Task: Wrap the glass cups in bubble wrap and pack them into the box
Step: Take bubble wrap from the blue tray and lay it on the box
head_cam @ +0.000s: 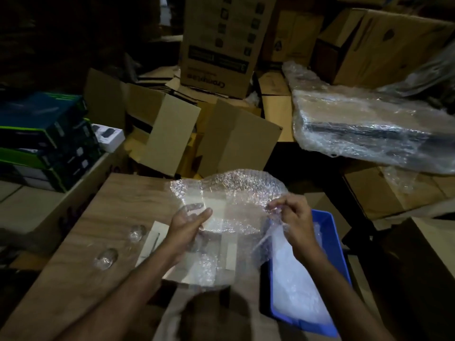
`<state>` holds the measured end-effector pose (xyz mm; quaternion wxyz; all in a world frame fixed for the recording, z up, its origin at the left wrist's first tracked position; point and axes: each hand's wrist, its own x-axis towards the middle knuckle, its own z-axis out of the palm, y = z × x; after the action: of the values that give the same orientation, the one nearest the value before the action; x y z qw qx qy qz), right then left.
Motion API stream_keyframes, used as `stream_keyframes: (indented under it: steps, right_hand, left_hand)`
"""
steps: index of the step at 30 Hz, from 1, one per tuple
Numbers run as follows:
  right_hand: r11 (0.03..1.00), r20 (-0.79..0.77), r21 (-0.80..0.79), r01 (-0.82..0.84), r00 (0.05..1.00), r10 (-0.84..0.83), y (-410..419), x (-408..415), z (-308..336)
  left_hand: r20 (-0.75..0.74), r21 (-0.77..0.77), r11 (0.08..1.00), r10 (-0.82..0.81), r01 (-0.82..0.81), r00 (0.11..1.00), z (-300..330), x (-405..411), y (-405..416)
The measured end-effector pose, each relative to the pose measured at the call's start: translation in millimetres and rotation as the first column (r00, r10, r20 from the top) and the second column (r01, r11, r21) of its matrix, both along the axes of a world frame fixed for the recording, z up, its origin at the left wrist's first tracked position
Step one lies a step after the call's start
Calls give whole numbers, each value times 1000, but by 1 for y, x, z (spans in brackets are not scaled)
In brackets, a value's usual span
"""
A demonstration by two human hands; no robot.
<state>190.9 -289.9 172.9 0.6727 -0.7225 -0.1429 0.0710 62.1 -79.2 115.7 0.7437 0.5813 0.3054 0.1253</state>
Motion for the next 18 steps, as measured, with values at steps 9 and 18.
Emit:
stream_keyframes:
  steps: [9,18]
  right_hand:
    - [957,-210,-257,-136,974,82,2,2,-41]
    - [842,-352,-286,-456,868,350,-16,13,-55]
  left_hand:
    - [-74,-161,959,-248,234,966,-6,-41,61]
    - [-123,187,962,-179,200,976,-27,-58,78]
